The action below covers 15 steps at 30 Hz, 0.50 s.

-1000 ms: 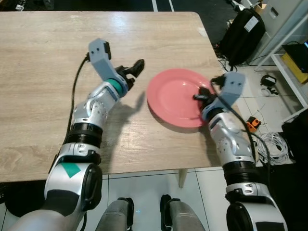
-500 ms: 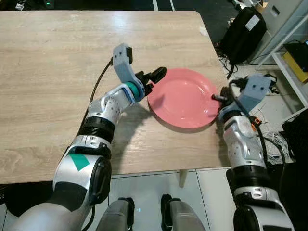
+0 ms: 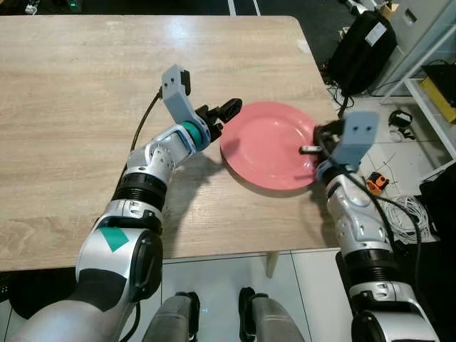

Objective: Setting the table

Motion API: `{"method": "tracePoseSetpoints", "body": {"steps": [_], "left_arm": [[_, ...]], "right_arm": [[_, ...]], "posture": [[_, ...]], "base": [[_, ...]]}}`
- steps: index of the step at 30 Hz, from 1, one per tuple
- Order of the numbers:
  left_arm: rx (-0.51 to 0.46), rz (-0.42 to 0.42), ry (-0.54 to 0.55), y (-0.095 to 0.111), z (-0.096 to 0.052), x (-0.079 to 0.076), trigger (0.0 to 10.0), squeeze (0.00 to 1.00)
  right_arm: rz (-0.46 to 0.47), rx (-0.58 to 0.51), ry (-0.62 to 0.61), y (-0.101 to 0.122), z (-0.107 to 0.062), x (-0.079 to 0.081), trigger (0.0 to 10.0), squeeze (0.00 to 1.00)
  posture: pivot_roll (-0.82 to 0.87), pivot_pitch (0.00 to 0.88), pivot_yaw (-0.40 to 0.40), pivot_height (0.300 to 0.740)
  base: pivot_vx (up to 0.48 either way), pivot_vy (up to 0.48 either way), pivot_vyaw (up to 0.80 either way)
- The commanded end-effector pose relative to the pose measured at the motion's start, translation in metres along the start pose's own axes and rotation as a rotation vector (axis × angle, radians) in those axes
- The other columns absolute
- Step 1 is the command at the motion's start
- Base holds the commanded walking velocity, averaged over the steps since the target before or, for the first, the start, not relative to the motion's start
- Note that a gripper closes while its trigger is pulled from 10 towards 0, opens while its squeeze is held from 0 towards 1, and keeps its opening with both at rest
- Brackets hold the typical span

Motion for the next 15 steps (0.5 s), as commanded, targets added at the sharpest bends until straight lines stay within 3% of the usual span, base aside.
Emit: {"method": "tracePoseSetpoints", "body": {"steps": [1, 11, 15], "left_arm": [[0.01, -0.009, -0.001, -0.002, 0.001, 0.001, 10.0, 0.0], [-0.002, -0.031, -0.007, 0.0, -0.001, 0.002, 10.0, 0.0], [-0.003, -0.03, -0.046, 0.001, 0.004, -0.007, 10.0, 0.0]], "right_arm": [[-0.006, 0.071, -0.02, -0.014, -0.003, -0.003, 10.0, 0.0], [0.054, 0.185, -0.072, -0.034, -0.005, -0.009, 10.0, 0.0], [0.076, 0.181, -0.053, -0.035, -0.004, -0.005, 10.0, 0.0]], "posture": [[0.05, 0.108, 0.022, 0.74], [0.06, 0.106, 0.024, 0.74], [0.05, 0.109, 0.025, 0.74]], "base": [[0.0, 0.0, 0.0], [0.0, 0.0, 0.0], [0.0, 0.0, 0.0]]}}
Point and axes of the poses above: a point about 5 cm out from each wrist's last joint towards the gripper, its own z axis pointing out of the wrist towards the gripper, its own y axis along the axis of the wrist's last joint, x = y × z, the point moved 1 cm from there along z, pointing out of the wrist towards the gripper, and after that the axes turned 11 degrees about -z, right-handed, at the moved point
